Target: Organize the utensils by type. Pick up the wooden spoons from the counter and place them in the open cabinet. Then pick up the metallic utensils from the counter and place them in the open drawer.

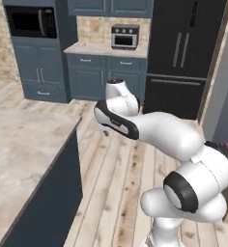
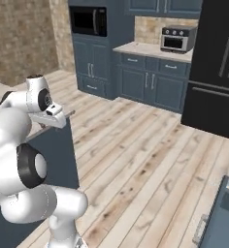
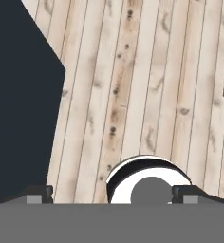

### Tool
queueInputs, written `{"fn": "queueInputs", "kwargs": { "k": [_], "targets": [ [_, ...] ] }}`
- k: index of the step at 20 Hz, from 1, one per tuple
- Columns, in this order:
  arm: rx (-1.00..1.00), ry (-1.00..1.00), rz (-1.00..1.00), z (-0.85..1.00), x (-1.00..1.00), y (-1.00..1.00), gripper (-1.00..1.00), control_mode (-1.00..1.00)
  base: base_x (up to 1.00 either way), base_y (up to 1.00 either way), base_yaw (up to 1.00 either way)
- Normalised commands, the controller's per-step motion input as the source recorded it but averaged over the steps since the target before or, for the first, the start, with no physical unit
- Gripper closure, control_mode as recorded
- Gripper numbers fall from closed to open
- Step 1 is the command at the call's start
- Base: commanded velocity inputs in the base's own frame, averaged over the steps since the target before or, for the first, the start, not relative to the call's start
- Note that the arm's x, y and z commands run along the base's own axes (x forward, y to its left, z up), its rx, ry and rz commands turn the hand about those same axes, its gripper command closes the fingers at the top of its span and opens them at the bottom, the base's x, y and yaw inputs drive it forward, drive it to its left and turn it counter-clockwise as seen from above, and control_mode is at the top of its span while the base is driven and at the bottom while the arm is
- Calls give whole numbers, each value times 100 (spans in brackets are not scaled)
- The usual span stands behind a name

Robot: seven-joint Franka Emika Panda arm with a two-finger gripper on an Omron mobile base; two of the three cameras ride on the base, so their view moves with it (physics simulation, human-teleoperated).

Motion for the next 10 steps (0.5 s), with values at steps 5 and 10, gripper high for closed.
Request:
{"fn": "queueInputs", "kwargs": {
  "k": [5, 10],
  "targets": [
    [0, 0, 0, 0, 0, 0, -100, 100, 71, 4, -52],
    [0, 0, 0, 0, 0, 0, -100, 100, 79, 10, -42]
  ]
}}
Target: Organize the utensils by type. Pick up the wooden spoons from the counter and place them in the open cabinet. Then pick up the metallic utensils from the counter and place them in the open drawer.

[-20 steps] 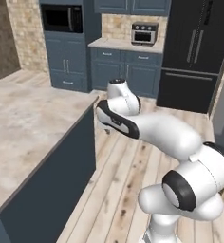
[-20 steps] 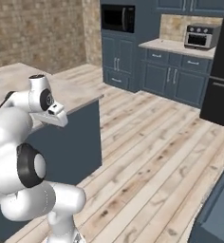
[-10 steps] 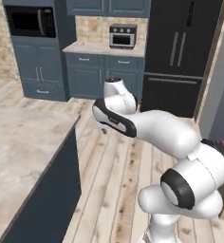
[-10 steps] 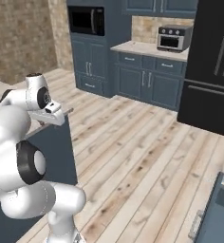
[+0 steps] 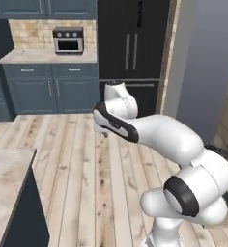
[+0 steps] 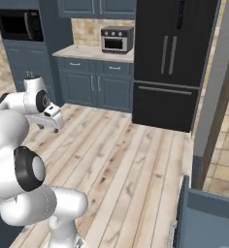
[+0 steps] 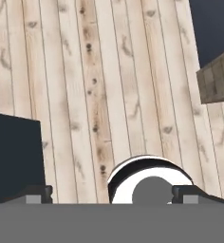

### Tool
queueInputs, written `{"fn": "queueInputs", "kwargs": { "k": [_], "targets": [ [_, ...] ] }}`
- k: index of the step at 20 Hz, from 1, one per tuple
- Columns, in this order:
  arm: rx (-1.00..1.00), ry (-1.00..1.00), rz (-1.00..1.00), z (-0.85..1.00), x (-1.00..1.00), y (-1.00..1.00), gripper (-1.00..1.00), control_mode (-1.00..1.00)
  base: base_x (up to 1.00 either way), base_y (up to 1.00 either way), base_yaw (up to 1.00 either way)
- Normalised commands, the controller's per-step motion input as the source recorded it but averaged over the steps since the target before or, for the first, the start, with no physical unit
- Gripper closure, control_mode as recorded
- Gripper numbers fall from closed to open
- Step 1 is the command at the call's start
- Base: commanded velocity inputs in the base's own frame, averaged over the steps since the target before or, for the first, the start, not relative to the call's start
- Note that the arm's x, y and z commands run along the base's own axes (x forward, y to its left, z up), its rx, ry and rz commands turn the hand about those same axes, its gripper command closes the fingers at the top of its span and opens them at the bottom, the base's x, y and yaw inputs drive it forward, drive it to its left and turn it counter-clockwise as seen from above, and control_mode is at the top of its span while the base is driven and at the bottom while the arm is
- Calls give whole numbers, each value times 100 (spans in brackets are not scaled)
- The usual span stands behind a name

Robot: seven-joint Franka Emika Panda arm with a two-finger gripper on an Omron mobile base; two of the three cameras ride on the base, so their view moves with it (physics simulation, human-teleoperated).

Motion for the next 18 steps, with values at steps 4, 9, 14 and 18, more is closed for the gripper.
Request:
{"fn": "queueInputs", "kwargs": {
  "k": [4, 9, 14, 18],
  "targets": [
    [0, 0, 0, 0, 0, 0, -100, 100, 95, 20, -24],
    [0, 0, 0, 0, 0, 0, -100, 100, 100, 22, -5],
    [0, 0, 0, 0, 0, 0, -100, 100, 100, 21, 0],
    [0, 0, 0, 0, 0, 0, -100, 100, 100, 21, 0]
  ]
}}
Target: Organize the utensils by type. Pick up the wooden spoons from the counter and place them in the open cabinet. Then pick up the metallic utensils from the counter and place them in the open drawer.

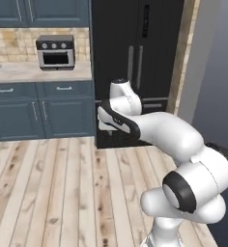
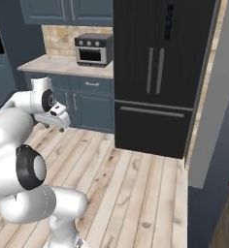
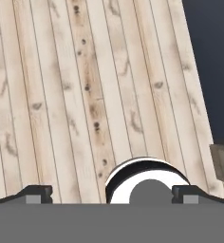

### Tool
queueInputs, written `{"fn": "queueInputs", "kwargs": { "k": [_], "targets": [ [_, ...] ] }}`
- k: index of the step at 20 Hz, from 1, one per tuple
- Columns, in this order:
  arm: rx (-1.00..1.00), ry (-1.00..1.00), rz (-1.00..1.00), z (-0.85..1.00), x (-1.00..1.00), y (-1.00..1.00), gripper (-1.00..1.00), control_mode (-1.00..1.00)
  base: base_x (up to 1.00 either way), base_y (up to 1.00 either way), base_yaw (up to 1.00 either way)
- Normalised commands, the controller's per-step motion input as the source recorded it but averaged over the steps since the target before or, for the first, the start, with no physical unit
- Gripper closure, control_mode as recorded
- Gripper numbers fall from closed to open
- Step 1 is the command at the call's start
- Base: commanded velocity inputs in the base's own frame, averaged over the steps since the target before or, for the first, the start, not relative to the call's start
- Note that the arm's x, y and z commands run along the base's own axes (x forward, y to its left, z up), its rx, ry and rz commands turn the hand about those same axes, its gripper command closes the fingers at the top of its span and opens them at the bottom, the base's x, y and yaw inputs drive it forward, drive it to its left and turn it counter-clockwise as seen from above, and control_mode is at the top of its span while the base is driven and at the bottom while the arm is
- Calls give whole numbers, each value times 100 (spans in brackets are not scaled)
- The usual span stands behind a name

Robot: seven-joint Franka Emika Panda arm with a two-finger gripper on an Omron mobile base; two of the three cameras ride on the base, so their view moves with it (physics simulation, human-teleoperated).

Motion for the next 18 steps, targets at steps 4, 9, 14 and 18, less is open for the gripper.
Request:
{"fn": "queueInputs", "kwargs": {
  "k": [4, 9, 14, 18],
  "targets": [
    [0, 0, 0, 0, 0, 0, -100, 100, 100, 18, 0],
    [0, 0, 0, 0, 0, 0, -100, 100, 100, 25, 0],
    [0, 0, 0, 0, 0, 0, -100, 100, 100, 31, 6],
    [0, 0, 0, 0, 0, 0, -100, 100, 100, 26, 22]
  ]
}}
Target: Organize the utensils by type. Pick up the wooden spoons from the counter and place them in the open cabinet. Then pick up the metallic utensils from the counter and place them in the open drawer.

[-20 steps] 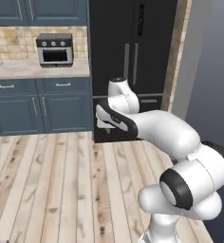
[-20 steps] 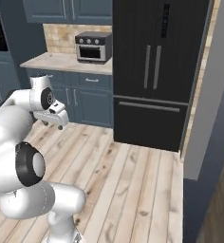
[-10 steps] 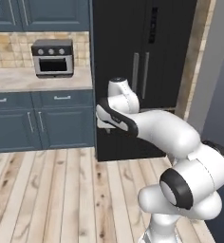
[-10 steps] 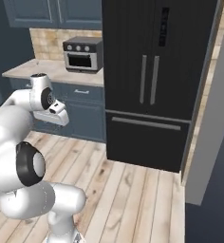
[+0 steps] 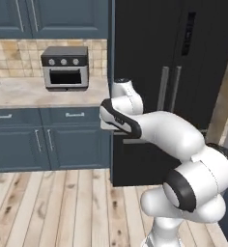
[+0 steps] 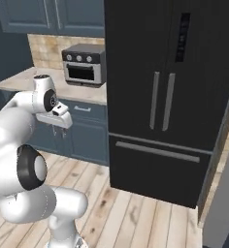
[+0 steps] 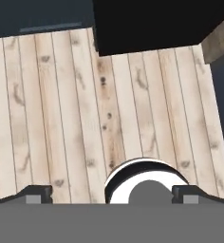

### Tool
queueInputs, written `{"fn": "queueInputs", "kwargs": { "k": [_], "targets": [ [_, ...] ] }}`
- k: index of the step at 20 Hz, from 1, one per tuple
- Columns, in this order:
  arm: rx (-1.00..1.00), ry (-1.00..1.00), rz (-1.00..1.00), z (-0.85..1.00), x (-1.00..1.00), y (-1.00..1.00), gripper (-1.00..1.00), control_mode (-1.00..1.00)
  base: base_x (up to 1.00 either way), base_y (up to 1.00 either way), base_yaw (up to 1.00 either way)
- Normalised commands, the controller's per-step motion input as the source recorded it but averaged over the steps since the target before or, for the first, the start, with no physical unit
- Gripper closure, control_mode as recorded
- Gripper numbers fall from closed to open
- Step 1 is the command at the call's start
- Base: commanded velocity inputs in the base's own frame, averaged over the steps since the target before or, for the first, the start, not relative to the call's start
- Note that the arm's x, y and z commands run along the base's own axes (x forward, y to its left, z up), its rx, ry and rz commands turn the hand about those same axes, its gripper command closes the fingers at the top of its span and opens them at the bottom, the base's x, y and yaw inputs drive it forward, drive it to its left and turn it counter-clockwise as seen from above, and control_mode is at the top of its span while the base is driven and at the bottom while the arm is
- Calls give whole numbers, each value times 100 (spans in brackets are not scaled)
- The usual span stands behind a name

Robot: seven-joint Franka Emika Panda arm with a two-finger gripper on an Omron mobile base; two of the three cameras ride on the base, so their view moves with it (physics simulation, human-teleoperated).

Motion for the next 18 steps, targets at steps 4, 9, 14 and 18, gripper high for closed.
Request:
{"fn": "queueInputs", "kwargs": {
  "k": [4, 9, 14, 18],
  "targets": [
    [0, 0, 0, 0, 0, 0, -100, 100, 86, 28, 41],
    [0, 0, 0, 0, 0, 0, -100, 100, 61, 18, 64],
    [0, 0, 0, 0, 0, 0, -100, 100, 44, 20, 73],
    [0, 0, 0, 0, 0, 0, -100, 100, 75, 42, 36]
  ]
}}
